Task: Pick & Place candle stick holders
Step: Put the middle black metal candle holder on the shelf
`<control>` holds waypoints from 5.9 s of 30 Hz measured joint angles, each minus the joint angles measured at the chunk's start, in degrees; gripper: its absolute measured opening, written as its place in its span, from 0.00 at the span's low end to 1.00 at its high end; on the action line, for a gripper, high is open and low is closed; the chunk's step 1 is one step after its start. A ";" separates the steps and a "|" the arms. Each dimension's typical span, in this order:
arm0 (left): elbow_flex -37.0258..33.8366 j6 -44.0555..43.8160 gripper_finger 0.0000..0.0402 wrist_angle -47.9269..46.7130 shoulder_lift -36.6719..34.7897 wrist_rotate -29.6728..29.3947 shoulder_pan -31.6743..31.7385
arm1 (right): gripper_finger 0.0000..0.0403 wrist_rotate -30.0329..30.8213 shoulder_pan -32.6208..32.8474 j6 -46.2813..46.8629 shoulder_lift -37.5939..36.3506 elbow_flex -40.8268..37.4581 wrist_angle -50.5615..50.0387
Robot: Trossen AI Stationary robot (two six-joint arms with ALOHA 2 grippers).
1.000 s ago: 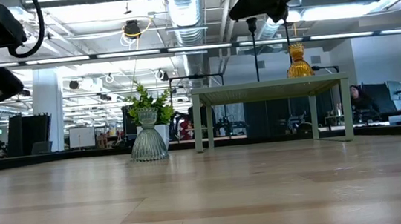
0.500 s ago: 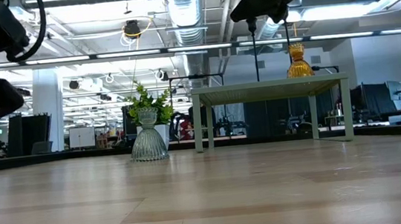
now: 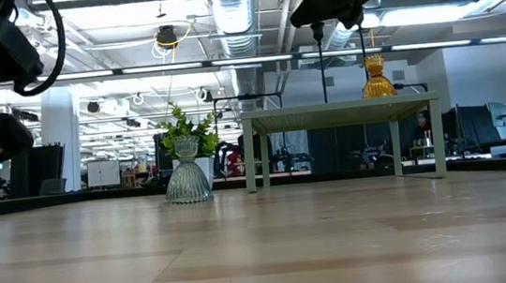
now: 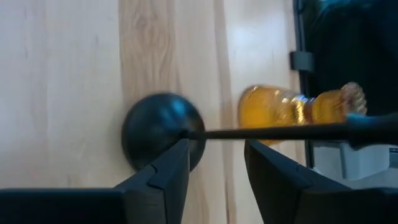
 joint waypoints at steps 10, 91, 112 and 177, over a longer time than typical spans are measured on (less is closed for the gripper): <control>0.00 1.52 0.36 8.53 0.00 -2.04 -0.01 | 0.00 0.00 0.00 0.00 0.00 0.00 -0.20; 68.28 37.36 0.04 6.28 47.35 -7.84 56.17 | 0.00 -17.88 -7.61 -2.42 -47.83 -34.42 0.08; 77.48 38.75 0.04 -4.75 53.30 -9.71 56.47 | 0.00 -18.03 -7.61 1.53 -47.82 -34.42 -3.65; 77.44 40.81 0.24 -2.99 56.56 -11.23 55.16 | 0.00 -18.03 -7.63 1.40 -47.80 -34.38 -3.50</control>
